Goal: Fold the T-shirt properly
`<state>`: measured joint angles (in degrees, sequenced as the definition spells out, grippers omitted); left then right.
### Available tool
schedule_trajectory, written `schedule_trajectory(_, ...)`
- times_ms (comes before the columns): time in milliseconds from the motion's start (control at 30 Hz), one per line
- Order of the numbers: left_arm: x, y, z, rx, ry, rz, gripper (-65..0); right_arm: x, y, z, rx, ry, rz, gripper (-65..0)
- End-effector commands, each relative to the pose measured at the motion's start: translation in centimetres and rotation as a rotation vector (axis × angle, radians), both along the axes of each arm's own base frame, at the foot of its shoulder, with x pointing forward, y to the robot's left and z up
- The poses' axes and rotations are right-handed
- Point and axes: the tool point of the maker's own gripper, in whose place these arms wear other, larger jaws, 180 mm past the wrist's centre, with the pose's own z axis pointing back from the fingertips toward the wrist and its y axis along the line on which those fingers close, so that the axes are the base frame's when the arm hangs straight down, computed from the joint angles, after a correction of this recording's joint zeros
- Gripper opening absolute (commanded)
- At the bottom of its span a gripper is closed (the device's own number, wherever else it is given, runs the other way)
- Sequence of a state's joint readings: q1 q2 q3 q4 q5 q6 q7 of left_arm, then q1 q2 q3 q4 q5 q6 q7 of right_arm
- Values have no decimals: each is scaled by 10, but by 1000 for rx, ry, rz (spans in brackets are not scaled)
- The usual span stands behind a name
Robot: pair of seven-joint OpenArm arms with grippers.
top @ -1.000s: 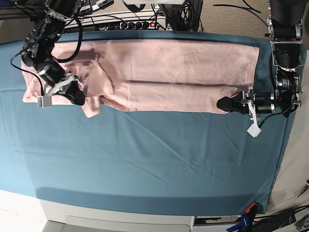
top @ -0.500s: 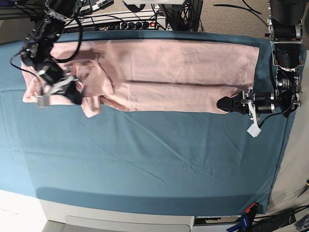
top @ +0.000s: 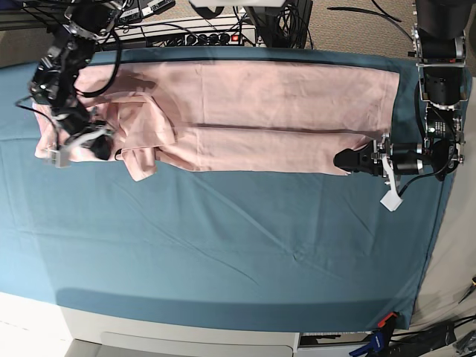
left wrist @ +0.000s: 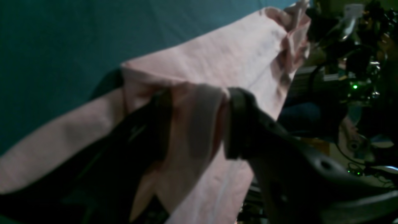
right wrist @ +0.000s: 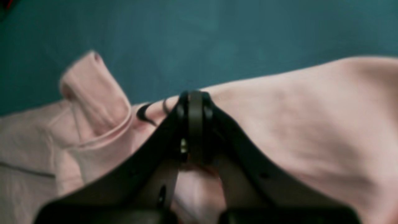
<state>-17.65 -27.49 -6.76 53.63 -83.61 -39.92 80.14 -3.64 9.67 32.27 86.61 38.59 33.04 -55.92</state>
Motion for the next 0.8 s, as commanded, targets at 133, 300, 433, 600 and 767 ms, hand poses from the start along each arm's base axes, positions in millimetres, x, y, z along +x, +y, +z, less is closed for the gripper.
schedule_trajectory(133,11,6,15,-6,-45,11,-380,29,28,19,8,-78,97,-650)
schedule_trajectory(300,11,6,15,-6,-45,12,-380,27,74,20,74,-72,273,-650)
schedule_trajectory(433,11,6,15,-6,-45,12,-380,9,122,16,174,-4,460,-650)
schedule_trajectory(600,11,6,15,-6,-45,12,-380,-15,167,14,265,78,644,-650)
schedule_trajectory(767,11,6,15,-5,-45,12,-380,-20,182,22,327,65,694,-650)
